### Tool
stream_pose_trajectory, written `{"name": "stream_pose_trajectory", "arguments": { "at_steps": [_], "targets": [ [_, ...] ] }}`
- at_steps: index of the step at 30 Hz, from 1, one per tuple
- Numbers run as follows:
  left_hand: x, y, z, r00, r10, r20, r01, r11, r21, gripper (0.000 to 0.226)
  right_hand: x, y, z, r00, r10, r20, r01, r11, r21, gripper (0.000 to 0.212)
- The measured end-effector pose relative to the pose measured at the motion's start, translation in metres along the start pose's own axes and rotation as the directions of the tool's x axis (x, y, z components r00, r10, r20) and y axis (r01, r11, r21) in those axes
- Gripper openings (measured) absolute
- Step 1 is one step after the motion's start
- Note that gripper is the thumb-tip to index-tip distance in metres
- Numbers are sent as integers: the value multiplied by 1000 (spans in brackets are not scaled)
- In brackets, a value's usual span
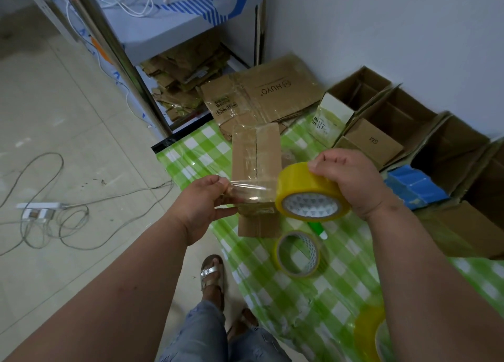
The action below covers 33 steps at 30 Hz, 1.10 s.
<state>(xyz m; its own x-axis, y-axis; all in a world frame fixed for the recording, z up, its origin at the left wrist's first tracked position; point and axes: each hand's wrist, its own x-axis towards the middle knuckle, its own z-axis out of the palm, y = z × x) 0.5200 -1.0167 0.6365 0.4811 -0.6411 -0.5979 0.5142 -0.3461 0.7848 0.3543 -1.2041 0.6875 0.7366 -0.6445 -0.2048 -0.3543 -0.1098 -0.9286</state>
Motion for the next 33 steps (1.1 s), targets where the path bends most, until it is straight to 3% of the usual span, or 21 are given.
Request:
{"name": "stream_pose_trajectory", "arguments": {
  "at_steps": [4, 11, 15, 20, 26, 33],
  "targets": [
    [4, -2, 2, 1000, 8, 2, -8, 1000, 23, 29, 2, 5, -11, 1000, -14, -8, 13, 994, -110, 48],
    [9, -7, 6, 998, 19, -63, -20, 1000, -15, 34, 10, 8, -21, 995, -20, 96, 52, 939, -341, 35],
    [12, -14, 0, 997, 23, -73, -26, 999, -40, 32, 15, 14, -24, 990, 35, 136, 43, 848, -528, 38],
    [16, -25, -2, 993, 46, -108, -41, 998, 45, 31, 17, 28, -25, 990, 50, 128, 33, 816, -577, 38],
    [17, -27, -2, 995, 29, -99, -29, 1000, 2, 28, 20, 32, -22, 992, 79, 103, -9, 830, -557, 38],
    [19, -21, -4, 991, 117, -63, -101, 971, 216, 32, 23, 20, -24, 990, 93, 109, -20, 844, -536, 36]
  ]
}}
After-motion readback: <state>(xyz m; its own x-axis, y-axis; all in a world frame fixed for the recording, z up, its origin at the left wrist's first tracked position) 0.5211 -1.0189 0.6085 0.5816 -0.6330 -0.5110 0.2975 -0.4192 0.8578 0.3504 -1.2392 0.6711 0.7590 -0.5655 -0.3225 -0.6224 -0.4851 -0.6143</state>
